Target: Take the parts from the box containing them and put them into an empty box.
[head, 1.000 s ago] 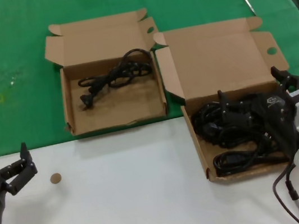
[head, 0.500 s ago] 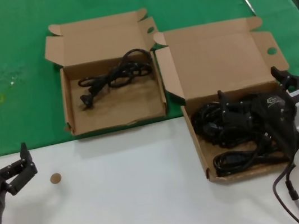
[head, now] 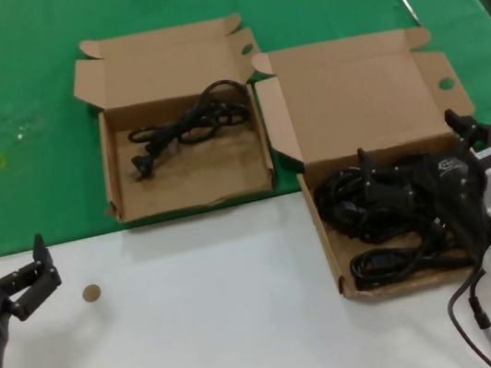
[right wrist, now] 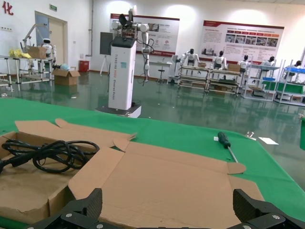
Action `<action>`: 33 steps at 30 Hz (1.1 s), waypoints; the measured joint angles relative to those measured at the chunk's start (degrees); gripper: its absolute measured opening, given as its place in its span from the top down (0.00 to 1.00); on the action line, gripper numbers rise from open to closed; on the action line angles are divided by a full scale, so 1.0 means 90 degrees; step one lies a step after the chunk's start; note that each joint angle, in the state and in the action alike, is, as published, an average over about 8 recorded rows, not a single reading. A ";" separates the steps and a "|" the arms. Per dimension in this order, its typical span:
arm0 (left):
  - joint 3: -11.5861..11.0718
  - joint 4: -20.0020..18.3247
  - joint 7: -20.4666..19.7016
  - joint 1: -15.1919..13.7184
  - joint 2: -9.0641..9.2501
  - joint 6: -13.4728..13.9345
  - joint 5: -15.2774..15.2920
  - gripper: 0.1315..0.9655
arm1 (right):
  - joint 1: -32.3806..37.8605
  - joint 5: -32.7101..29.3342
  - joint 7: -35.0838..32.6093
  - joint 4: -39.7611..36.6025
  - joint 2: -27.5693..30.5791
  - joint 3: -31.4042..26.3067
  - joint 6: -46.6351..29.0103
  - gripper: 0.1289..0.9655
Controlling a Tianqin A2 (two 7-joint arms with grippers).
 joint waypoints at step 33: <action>0.0000 0.0000 0.0000 0.0000 0.0000 0.0000 0.0000 0.00 | 0.0000 0.0000 0.0000 0.0000 0.0000 0.0000 0.0000 0.00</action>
